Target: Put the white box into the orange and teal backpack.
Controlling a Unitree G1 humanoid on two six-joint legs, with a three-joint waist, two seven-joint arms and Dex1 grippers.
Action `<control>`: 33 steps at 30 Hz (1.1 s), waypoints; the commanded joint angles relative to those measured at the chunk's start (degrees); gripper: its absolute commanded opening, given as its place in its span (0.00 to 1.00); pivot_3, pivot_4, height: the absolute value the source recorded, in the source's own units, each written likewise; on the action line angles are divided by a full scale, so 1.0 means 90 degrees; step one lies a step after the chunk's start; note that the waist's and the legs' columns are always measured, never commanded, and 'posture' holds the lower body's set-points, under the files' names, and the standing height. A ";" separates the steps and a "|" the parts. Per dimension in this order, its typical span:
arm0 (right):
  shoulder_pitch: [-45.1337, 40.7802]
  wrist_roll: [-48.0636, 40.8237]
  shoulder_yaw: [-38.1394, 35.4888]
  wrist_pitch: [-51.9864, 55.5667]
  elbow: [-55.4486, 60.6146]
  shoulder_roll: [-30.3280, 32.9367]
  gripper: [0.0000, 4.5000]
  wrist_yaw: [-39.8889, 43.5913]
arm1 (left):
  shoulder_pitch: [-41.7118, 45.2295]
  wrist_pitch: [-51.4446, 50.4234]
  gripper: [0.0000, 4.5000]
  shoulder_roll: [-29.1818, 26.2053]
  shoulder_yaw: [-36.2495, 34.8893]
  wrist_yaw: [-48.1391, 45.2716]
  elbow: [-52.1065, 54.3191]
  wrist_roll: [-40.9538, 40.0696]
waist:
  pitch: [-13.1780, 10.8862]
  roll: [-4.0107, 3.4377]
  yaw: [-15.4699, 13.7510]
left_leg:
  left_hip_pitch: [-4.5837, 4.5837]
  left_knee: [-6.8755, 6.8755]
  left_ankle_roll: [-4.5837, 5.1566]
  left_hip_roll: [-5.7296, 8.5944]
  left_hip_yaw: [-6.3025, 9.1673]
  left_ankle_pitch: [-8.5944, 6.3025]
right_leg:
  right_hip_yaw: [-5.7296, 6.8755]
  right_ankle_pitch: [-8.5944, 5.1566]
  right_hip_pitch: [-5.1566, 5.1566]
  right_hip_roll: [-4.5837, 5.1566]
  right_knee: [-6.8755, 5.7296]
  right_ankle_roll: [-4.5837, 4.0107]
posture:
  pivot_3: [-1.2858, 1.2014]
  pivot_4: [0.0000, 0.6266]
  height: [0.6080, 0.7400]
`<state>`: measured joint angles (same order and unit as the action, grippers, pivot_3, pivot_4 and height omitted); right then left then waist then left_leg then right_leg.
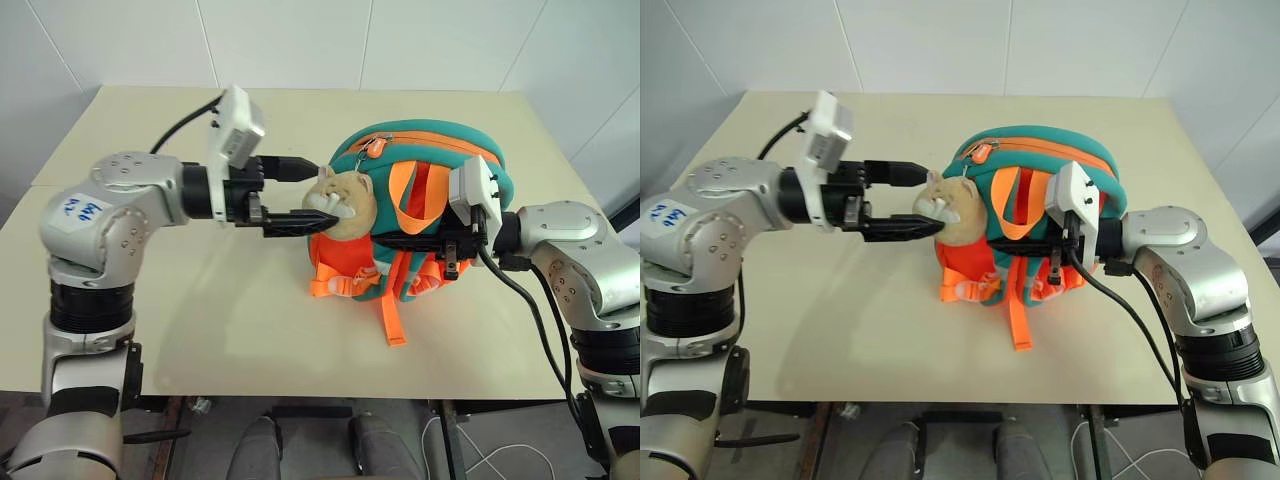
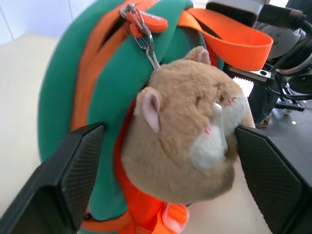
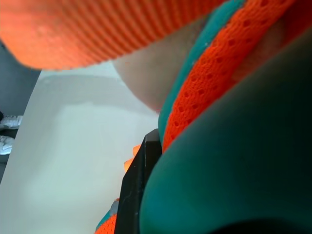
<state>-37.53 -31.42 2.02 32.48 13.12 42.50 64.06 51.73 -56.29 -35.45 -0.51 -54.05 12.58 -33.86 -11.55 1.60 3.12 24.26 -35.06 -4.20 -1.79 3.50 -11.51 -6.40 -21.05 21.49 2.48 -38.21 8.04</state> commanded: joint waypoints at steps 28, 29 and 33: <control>0.1037 -0.0702 -0.0528 -0.0299 0.0730 -0.0167 0.00 -0.0039 | 0.1515 -0.0477 0.09 -0.0890 -0.0715 0.0349 -0.2296 -0.0372 | -0.0011 0.0017 -0.0020 | 0.0002 0.0015 0.0000 0.0002 0.0000 -0.0007 | 0.0002 0.0001 -0.0008 0.0003 0.0037 0.0003 | 0.52 0.24 1.00; 0.1070 -0.0702 -0.0531 -0.0316 0.0746 -0.0162 0.00 -0.0041 | 0.1538 -0.0500 0.09 -0.0906 -0.0712 0.0366 -0.2382 -0.0358 | -0.0011 0.0017 -0.0021 | 0.0002 0.0015 0.0001 0.0002 0.0000 -0.0007 | 0.0002 0.0001 -0.0008 0.0003 0.0038 0.0003 | 0.52 0.24 1.00; 0.1207 -0.0720 -0.0597 -0.0423 0.0734 -0.0118 0.00 -0.0055 | 0.1301 -0.0515 0.09 -0.1177 -0.0448 0.0214 -0.2663 -0.0147 | -0.0012 0.0017 0.0008 | 0.0002 0.0015 0.0000 0.0001 -0.0001 -0.0007 | 0.0002 0.0001 -0.0006 0.0002 0.0035 0.0003 | 0.52 0.24 1.00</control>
<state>-27.46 -36.97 -0.83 29.74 18.27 41.01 63.10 63.43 -61.33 -43.68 -3.19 -52.61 -10.20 -37.48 -11.66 1.75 3.19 24.27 -34.90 -4.20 -1.79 3.49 -11.57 -6.38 -21.04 21.44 2.49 -37.89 8.07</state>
